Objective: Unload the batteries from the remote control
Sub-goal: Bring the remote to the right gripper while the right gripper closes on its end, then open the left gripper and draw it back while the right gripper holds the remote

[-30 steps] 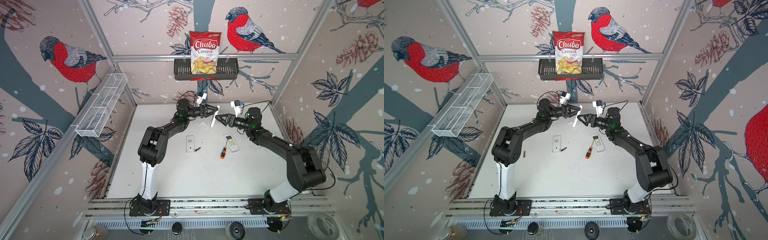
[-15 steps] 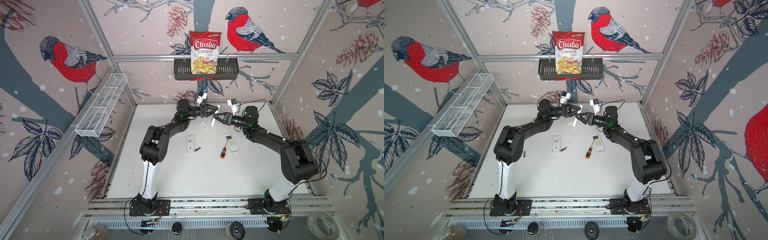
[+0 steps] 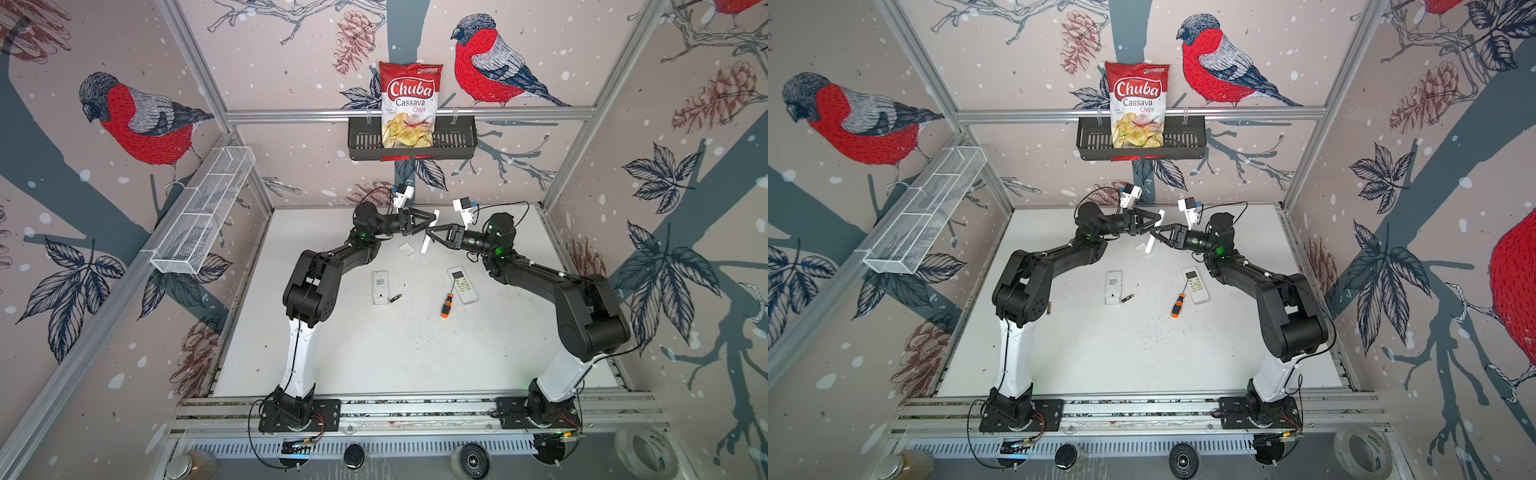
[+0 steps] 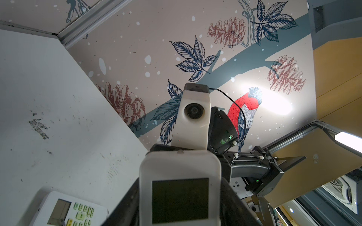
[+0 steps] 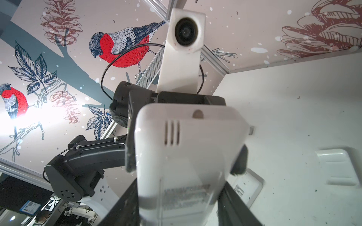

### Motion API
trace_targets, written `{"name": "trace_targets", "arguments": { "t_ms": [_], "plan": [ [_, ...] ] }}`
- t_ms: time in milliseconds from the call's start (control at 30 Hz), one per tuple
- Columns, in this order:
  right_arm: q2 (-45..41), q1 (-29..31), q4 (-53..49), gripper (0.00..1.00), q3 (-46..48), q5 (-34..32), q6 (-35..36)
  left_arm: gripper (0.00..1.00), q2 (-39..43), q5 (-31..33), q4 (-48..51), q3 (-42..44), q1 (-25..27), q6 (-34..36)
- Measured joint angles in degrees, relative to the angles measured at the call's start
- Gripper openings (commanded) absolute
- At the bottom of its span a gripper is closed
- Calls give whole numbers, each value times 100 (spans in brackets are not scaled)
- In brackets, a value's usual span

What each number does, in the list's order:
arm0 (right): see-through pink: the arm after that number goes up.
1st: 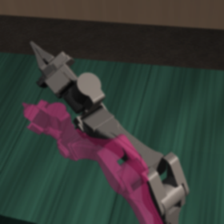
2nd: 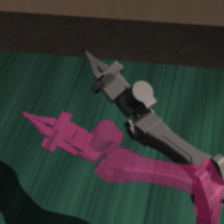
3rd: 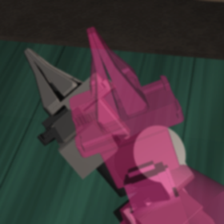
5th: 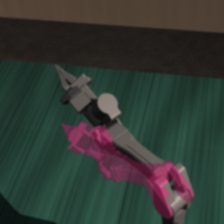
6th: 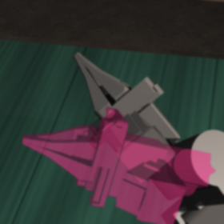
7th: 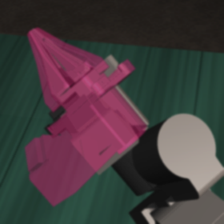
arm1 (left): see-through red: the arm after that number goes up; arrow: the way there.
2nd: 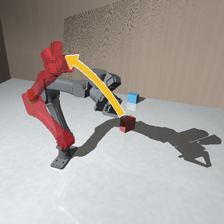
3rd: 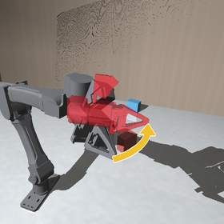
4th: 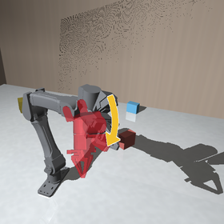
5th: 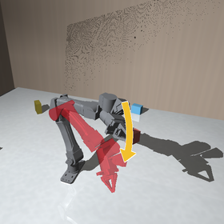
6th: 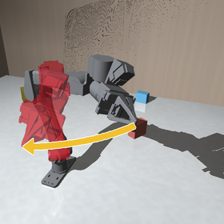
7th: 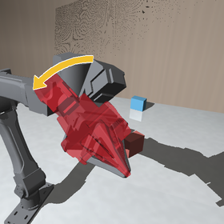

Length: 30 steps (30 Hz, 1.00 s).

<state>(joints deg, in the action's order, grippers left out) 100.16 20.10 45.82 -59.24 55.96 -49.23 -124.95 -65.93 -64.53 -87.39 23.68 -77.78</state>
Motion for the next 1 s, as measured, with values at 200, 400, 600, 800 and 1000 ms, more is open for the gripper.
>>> {"name": "trace_targets", "arguments": {
  "t_ms": [200,400,600,800,1000],
  "plan": [
    [50,0,129,51,0,22,-92,42,-48,2,-221,-7,-7,-87],
    [107,-2,251,48,-4,37,-214,48,-79,2,-297,-7,-9,-142],
    [127,-2,319,44,-2,42,-304,67,-114,15,-393,-4,-11,-234],
    [125,4,337,44,4,33,-299,98,-72,-44,-339,31,-11,-227],
    [116,9,332,44,22,33,-297,98,96,4,212,22,-155,304]
  ]
}}
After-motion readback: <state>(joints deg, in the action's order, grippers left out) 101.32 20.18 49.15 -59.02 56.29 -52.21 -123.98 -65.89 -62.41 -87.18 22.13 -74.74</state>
